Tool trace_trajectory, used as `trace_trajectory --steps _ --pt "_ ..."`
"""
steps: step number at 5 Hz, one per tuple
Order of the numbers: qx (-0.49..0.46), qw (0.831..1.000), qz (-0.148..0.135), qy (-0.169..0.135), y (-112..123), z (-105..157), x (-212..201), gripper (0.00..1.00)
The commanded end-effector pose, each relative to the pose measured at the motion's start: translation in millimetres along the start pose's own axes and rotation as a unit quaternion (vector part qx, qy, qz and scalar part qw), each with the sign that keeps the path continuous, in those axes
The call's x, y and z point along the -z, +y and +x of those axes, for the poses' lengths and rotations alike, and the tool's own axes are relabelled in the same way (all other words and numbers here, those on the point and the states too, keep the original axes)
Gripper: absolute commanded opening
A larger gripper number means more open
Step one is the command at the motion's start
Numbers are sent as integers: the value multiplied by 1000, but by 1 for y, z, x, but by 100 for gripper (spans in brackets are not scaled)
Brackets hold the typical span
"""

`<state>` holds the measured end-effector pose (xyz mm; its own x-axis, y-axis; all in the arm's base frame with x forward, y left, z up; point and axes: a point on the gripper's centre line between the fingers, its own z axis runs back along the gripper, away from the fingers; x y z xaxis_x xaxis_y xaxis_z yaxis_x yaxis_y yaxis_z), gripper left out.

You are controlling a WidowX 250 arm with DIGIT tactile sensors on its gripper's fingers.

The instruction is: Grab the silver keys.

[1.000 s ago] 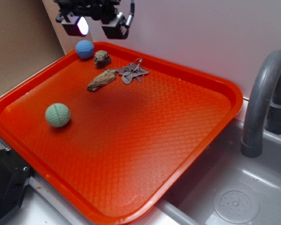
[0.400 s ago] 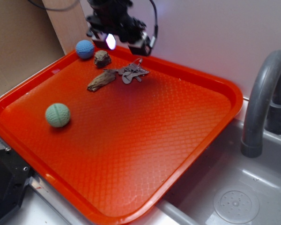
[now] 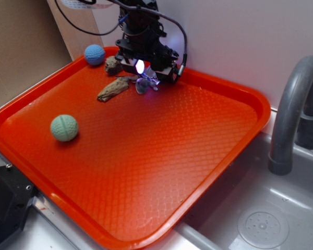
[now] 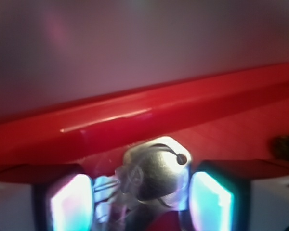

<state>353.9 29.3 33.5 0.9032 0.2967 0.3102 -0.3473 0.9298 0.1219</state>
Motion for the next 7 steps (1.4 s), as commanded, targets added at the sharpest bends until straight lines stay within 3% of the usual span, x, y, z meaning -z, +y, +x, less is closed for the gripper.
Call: trace_trajectory --steps 1,2,3,4,5,6,7 --pt "17 999 -29 -6 8 24 -23 0" --pt "41 998 -44 12 21 23 -43 0" --pt "85 993 -85 2 59 -1 -98 0" --pt "128 988 -86 2 89 -25 -156 0" --pt "192 973 -126 2 90 -58 -219 0" --pt "219 970 -105 13 83 -84 -242 0" --pt "244 967 -75 17 68 -92 -234 0"
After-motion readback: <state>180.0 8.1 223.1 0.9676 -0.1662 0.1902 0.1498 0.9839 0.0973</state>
